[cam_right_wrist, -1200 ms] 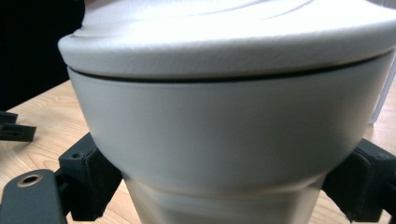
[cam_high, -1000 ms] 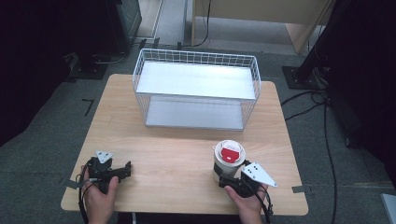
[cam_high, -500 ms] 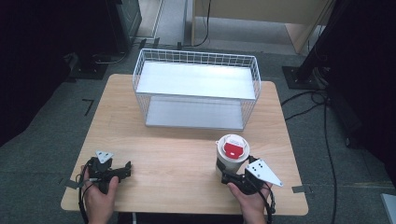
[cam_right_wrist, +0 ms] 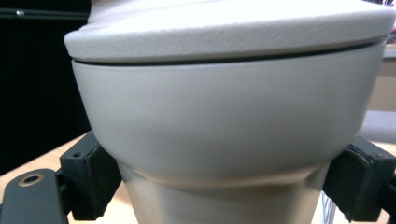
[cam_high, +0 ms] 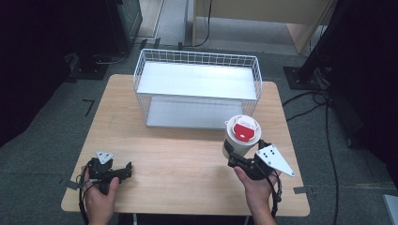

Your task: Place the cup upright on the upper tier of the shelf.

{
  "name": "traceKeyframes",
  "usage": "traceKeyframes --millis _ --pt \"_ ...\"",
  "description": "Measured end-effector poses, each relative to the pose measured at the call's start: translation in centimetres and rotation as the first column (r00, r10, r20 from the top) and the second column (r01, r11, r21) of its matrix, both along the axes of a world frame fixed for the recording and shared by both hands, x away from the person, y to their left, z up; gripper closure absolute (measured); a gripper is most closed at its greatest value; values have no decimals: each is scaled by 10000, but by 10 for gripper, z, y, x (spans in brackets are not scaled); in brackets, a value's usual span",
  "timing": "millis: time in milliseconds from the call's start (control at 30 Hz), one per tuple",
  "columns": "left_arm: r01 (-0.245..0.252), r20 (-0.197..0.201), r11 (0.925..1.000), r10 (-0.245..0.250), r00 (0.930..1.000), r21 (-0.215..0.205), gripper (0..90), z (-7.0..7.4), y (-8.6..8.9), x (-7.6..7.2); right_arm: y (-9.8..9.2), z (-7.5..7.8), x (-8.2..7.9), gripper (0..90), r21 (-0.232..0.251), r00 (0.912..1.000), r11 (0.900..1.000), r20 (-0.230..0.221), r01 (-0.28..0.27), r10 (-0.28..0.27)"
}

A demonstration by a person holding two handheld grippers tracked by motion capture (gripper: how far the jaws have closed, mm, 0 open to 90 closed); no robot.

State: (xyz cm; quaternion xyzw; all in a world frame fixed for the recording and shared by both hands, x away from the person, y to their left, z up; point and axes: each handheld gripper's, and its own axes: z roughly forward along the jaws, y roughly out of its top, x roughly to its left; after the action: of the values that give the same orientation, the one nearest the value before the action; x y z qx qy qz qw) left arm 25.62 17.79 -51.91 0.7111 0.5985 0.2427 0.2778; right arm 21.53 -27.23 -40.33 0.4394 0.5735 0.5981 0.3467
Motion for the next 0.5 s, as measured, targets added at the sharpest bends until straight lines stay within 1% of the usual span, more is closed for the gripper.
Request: traceKeyframes --millis 200,333,367,433,500 --pt "5 -7 10000 -5 10000 6 0 0 0 0 1 20 11 113 -57 9992 9999 398 103 -101" --pt "2 -1 10000 -2 10000 5 0 0 0 0 4 32 18 113 -194 9980 9998 627 101 -89" --pt "4 0 10000 -4 10000 6 0 0 0 0 4 32 18 113 -194 9980 9998 627 101 -89" --pt "-1 12 10000 1 10000 4 0 0 0 0 6 39 25 113 -169 9968 9998 790 123 -110" --pt "5 -2 10000 -5 10000 2 0 0 0 0 8 43 29 114 -107 9964 9999 837 128 -118"
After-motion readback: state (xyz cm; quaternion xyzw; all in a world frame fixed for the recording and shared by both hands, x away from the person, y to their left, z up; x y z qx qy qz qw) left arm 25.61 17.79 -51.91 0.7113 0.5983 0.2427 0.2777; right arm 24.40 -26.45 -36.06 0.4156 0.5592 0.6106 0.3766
